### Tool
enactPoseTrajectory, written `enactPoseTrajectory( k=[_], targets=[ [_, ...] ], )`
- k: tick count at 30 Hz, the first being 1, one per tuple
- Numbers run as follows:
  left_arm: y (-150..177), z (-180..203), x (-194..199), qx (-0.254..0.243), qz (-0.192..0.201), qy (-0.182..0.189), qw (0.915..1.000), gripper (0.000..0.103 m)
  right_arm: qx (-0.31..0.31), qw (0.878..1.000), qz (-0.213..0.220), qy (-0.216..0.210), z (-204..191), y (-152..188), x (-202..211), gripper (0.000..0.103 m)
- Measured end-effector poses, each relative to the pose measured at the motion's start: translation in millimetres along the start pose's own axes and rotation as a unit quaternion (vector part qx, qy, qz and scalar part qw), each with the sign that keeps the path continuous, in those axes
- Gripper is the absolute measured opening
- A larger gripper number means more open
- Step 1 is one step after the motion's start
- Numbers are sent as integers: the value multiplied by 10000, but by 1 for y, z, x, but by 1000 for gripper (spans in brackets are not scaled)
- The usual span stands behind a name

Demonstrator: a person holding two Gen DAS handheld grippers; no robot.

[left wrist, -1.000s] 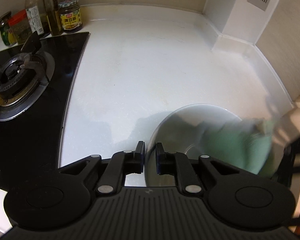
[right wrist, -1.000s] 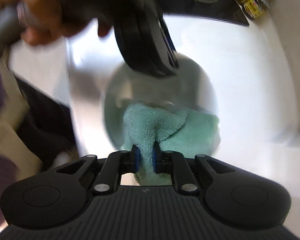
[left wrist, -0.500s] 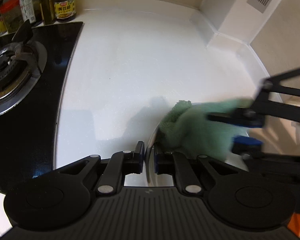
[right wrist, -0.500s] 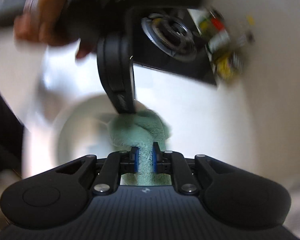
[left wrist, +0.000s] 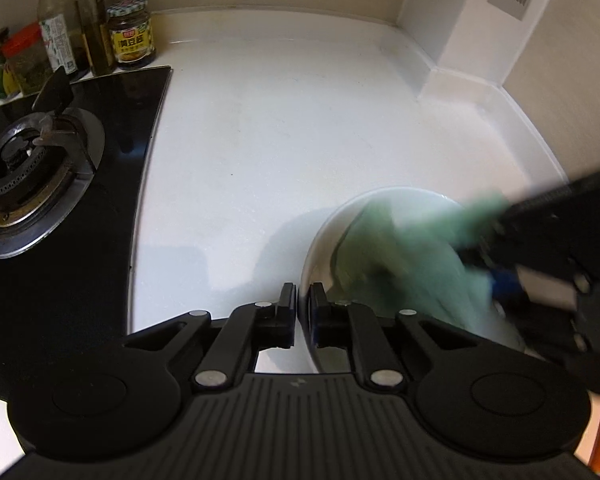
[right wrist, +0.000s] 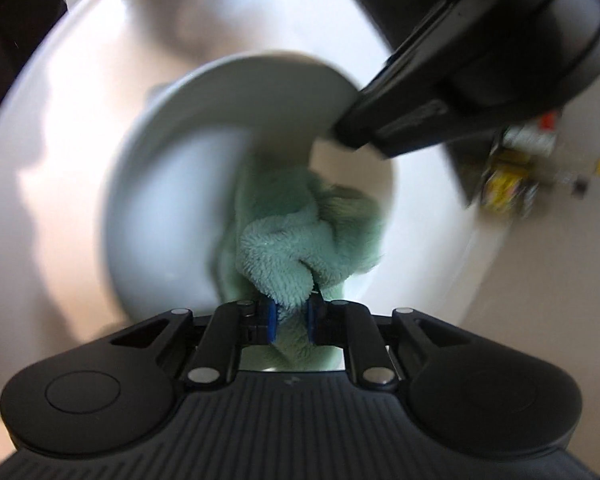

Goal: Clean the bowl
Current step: 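Wipe inside the bowl with the towel in the right gripper while left holds rim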

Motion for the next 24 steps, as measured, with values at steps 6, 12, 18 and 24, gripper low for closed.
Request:
enactPoseTrajectory(
  k=[6, 12, 18, 24],
  targets=[
    [-2, 0, -3, 131, 18, -93, 9999, 16, -2524, 9528, 393, -1640, 5, -8, 32, 12],
    [0, -2, -3, 158, -52, -53, 9998, 14, -4214, 8498, 1663, -2695, 22, -19, 69, 11],
    [1, -8, -2, 202, -207, 113, 9995, 10, -4231, 8757, 1881, -1368, 27, -1, 90, 11],
    [4, -6, -2, -27, -252, 141, 9996, 7, -652, 9838, 1000, 1338, 28, -6, 61, 11]
  ],
)
Point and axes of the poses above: each gripper's, at about its wrist camera, not at the fingertips, and x roughly against the way its jaws point, z to its right, y to its underside, the point moved 8 cm from there along -x, roughly the way its jaws point, and after that the axes turned 6 degrees about z, right-handed, at the moved point
